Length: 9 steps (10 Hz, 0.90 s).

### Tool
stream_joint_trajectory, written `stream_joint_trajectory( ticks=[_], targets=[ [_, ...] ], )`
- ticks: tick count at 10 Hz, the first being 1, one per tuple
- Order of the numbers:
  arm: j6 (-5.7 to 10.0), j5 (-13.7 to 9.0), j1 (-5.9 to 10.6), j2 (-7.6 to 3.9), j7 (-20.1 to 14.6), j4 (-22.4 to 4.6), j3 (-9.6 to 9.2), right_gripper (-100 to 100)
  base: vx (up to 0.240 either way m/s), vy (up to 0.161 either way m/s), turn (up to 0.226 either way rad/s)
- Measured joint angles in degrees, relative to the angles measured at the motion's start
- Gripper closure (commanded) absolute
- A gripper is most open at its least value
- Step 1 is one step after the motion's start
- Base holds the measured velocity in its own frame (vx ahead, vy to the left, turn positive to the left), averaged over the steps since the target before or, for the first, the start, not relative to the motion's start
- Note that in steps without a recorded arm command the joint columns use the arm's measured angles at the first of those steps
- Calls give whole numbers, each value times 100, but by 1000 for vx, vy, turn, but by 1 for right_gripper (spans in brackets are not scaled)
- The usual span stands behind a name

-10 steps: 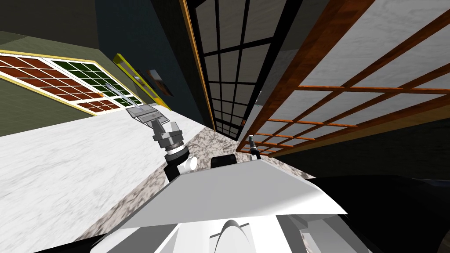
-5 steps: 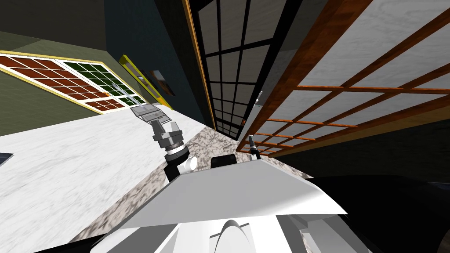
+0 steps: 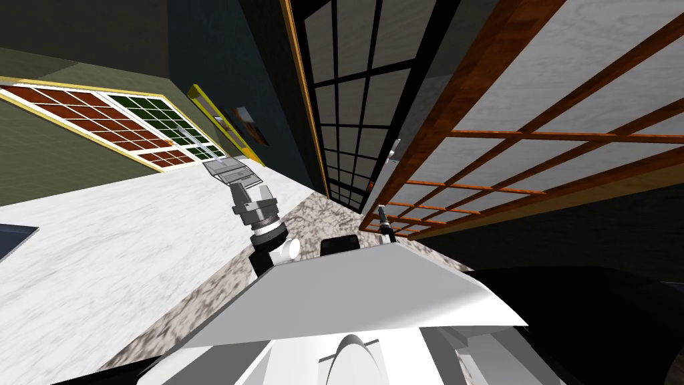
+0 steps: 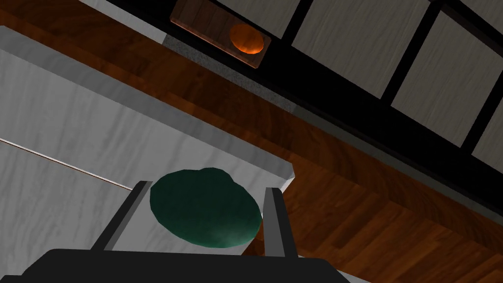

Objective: Pull the door open

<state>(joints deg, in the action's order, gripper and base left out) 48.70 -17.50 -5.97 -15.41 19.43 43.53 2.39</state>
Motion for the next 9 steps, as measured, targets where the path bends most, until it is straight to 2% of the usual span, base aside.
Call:
stream_joint_trajectory(
  ticks=[9],
  targets=[
    [19,-163,128,-6,-1194,-130,-49,100,-35,-11,33]
  ],
)
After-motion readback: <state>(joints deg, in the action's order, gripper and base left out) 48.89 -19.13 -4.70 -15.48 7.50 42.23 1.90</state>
